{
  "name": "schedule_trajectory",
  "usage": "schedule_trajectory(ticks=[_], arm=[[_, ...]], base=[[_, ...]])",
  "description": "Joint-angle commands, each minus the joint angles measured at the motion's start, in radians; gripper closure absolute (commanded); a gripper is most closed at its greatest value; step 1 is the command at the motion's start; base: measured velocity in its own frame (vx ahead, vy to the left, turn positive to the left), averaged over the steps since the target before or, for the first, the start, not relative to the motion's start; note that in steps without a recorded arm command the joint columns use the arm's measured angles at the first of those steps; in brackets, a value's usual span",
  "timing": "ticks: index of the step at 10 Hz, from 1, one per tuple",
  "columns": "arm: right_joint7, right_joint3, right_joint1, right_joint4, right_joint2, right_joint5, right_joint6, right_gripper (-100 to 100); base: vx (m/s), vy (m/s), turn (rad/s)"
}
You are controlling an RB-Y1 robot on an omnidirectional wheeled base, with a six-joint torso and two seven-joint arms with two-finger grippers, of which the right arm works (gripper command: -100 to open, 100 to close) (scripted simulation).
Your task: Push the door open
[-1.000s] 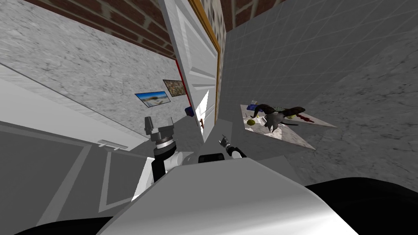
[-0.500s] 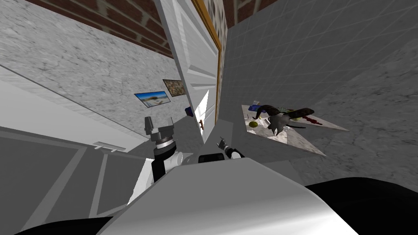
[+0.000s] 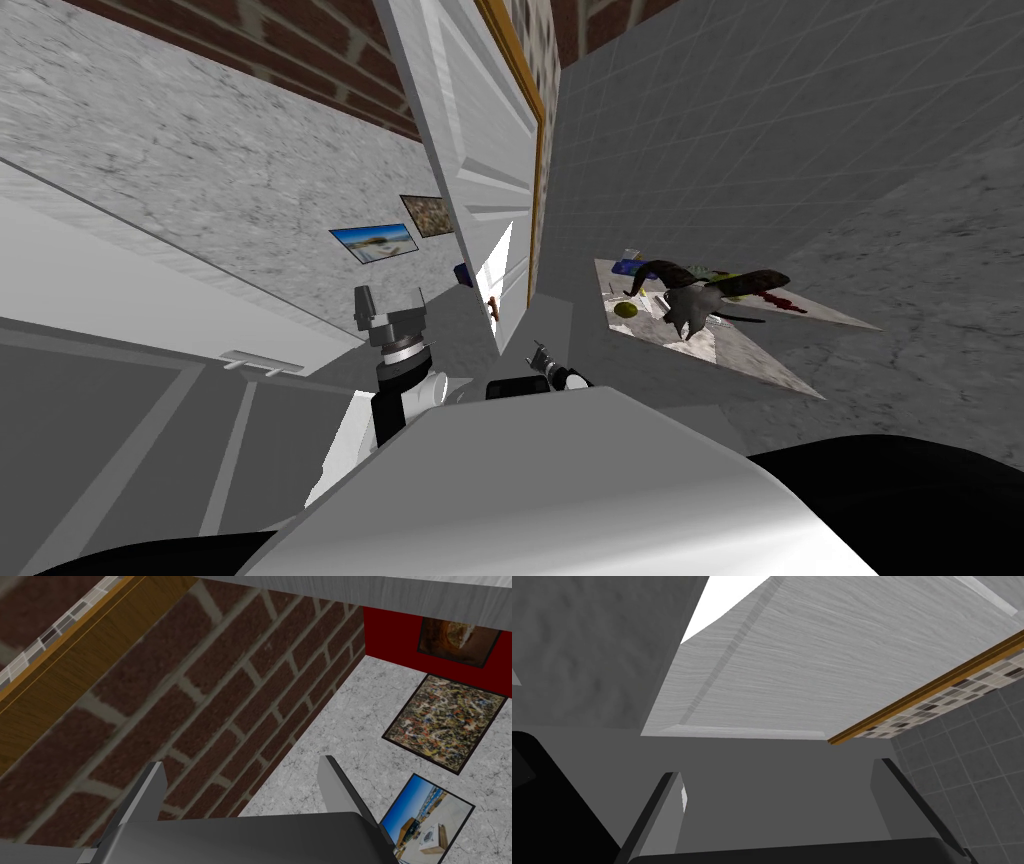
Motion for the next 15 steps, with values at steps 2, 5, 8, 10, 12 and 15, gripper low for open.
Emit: schedule_trajectory(ticks=[2, 5, 8, 10, 12, 15], arm=[[0.045, 0.009, -0.007, 0.040, 0.001, -0.077, 0.040, -100], [0.094, 0.025, -0.012, 0.091, 0.005, -0.174, 0.110, -100], [0.142, 0.042, -0.016, 0.142, 0.011, -0.269, 0.178, -100], [0.173, 0.052, -0.019, 0.174, 0.015, -0.327, 0.220, -100], [0.202, 0.062, -0.022, 0.205, 0.019, -0.386, 0.261, -100], [0.245, 0.077, -0.026, 0.250, 0.026, -0.471, 0.322, -100]], base=[[0.061, -0.020, 0.019], [0.091, -0.020, 0.034], [0.095, -0.033, 0.030], [0.099, -0.037, 0.031], [0.091, -0.020, 0.029], [0.094, -0.028, 0.030]])
